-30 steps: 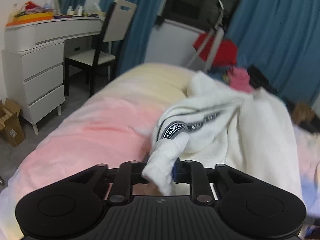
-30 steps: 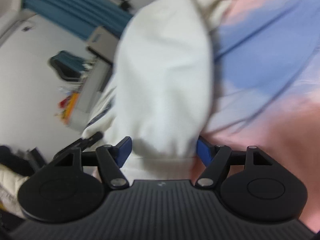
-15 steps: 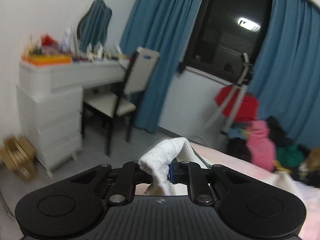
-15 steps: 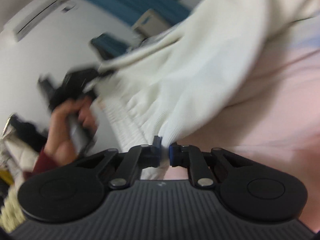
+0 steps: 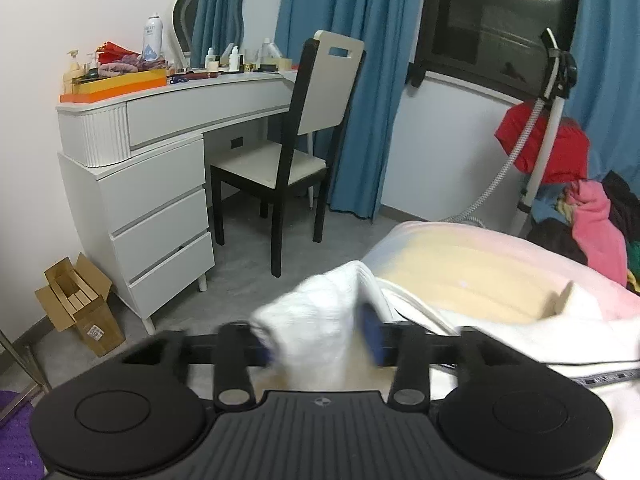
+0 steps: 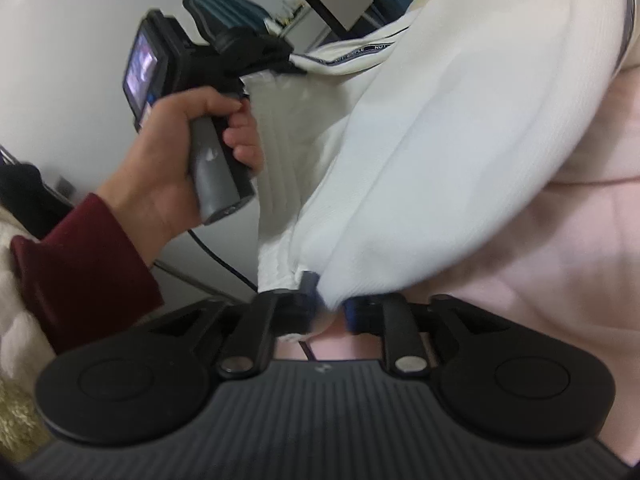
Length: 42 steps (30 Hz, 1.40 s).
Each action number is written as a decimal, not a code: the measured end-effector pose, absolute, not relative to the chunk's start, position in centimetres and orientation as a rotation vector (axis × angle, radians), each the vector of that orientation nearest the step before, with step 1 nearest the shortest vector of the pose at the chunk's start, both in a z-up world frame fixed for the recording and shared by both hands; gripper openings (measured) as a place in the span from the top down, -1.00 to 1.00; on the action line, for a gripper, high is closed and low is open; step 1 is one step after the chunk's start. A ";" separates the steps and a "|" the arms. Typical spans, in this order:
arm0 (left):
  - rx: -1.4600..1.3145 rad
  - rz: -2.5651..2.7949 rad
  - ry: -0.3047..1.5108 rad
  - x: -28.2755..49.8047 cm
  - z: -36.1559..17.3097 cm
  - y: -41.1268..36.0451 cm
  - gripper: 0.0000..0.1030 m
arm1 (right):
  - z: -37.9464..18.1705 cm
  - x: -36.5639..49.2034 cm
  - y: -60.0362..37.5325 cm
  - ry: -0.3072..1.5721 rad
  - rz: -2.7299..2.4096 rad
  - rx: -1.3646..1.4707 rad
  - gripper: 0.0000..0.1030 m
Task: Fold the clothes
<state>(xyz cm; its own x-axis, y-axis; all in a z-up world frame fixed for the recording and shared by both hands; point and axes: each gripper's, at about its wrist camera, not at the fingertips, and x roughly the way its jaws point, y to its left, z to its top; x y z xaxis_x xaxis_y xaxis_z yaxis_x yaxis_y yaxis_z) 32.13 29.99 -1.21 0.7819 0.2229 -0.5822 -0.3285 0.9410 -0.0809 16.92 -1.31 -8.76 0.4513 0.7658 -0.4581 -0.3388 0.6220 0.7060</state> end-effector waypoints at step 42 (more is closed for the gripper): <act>-0.151 -0.196 0.653 44.1 -2.1 -8.4 0.50 | -8.0 18.8 -34.0 0.540 0.104 0.464 -0.53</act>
<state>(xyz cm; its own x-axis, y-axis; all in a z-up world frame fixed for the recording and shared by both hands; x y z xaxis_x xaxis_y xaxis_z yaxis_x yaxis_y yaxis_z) 44.06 -8.39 -2.15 0.7771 -0.2281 -0.5866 0.1335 0.9706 -0.2005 18.82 -34.03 -7.98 0.8550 0.2151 -0.4719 0.0253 0.8916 0.4521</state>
